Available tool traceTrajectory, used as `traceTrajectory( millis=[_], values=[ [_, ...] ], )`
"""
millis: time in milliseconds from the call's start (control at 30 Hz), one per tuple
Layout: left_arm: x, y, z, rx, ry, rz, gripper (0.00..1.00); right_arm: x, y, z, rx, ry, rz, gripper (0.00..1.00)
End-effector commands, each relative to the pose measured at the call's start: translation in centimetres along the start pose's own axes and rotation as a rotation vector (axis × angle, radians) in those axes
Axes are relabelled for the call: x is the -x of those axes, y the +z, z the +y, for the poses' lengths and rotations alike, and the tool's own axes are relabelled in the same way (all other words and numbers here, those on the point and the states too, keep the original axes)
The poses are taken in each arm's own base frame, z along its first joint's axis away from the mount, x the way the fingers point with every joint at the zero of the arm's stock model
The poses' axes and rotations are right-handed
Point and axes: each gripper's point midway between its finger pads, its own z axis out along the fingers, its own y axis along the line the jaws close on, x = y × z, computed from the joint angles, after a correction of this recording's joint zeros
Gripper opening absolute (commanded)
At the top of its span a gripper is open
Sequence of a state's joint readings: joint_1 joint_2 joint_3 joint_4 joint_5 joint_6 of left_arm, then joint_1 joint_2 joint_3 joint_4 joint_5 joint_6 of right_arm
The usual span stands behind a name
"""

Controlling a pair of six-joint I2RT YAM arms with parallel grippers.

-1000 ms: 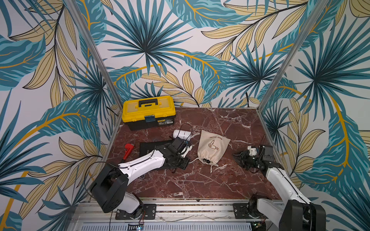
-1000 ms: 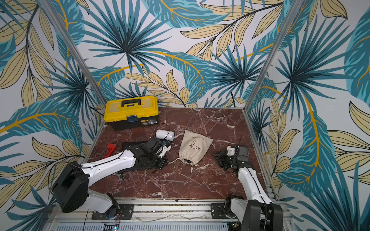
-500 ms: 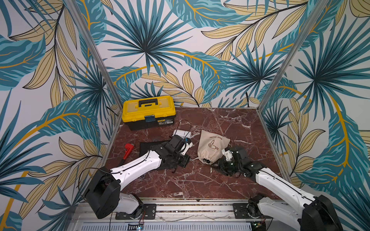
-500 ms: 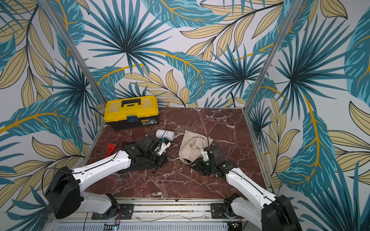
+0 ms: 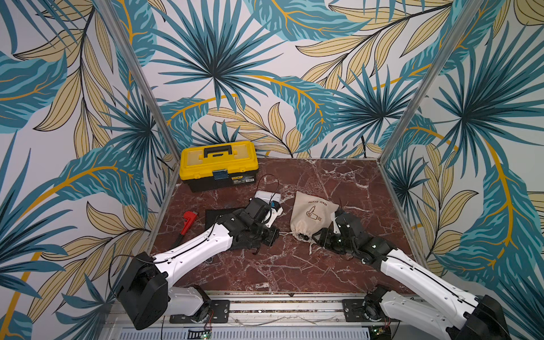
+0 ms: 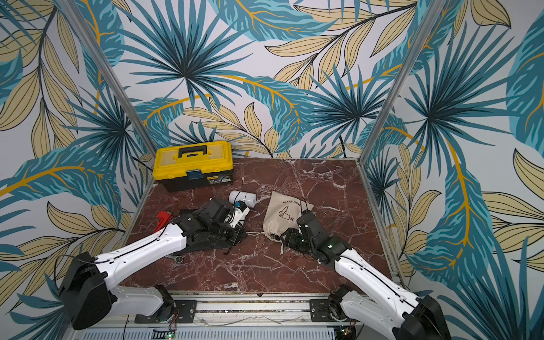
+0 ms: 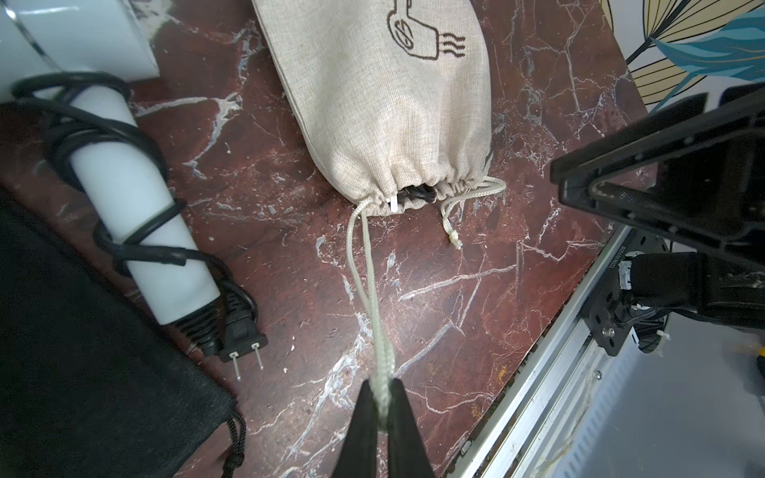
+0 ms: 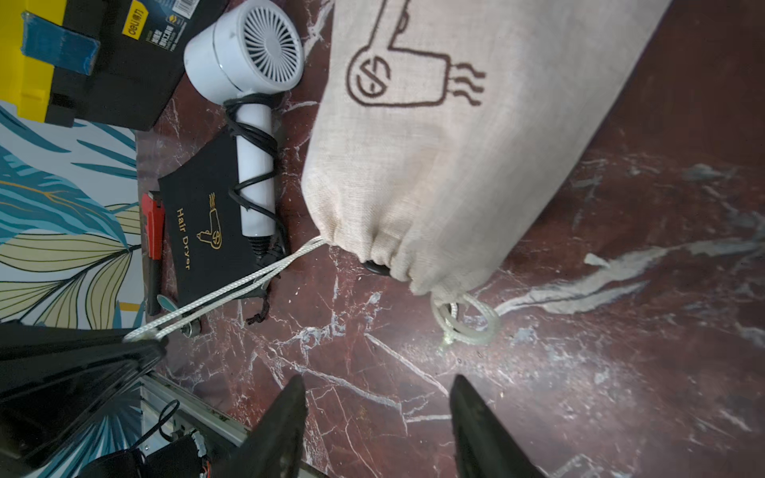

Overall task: Pack away hair dryers
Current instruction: Pull the drawstrings on both sides of the drawstring bag.

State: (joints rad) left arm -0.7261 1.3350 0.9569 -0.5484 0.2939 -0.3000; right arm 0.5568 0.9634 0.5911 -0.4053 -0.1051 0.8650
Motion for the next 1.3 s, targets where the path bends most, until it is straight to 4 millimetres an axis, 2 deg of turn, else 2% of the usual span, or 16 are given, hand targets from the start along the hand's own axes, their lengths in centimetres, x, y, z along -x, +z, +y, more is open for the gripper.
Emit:
traceTrajectory(
  millis=[0,200,367,467,600,733,933,1100,1167,1267],
  values=[
    [1.1,-0.7,-0.9,-0.024,0.022,-0.034,0.0,-2.6,1.6,-3.2,-0.064,0.089,0.084,0.61],
    [0.6,-0.6,-0.7,-0.016,0.018,-0.026,0.0,-3.1,3.6,-2.4,-0.054,0.055,0.139,0.6],
    [0.7,-0.6,-0.6,-0.009,0.018,-0.031,0.0,-2.5,4.5,-1.2,0.015,0.081,0.1,0.59],
    [1.0,-0.4,-0.7,-0.017,0.018,-0.038,0.0,-2.6,5.4,-2.3,-0.024,0.107,0.089,0.58],
    [1.2,-0.3,-0.8,-0.021,0.019,-0.037,0.0,-2.3,7.0,-2.2,-0.03,0.115,0.088,0.56],
    [1.5,-0.6,-1.1,-0.025,0.022,-0.056,0.0,-2.1,7.8,-3.1,-0.106,0.08,0.08,0.53],
    [1.7,-0.9,-1.3,-0.035,0.024,-0.072,0.0,-1.9,9.0,-2.7,-0.07,0.094,0.054,0.43],
    [1.6,-0.9,-1.3,-0.034,0.027,-0.075,0.0,-2.4,11.1,-1.8,-0.006,0.122,0.08,0.26],
    [1.6,-1.1,-1.1,-0.027,0.024,-0.08,0.0,-2.7,11.2,-2.1,-0.004,0.137,0.08,0.23],
    [1.7,-1.4,-1.1,-0.02,0.026,-0.092,0.0,-2.7,10.4,-2.6,-0.012,0.14,0.063,0.14]
  ],
)
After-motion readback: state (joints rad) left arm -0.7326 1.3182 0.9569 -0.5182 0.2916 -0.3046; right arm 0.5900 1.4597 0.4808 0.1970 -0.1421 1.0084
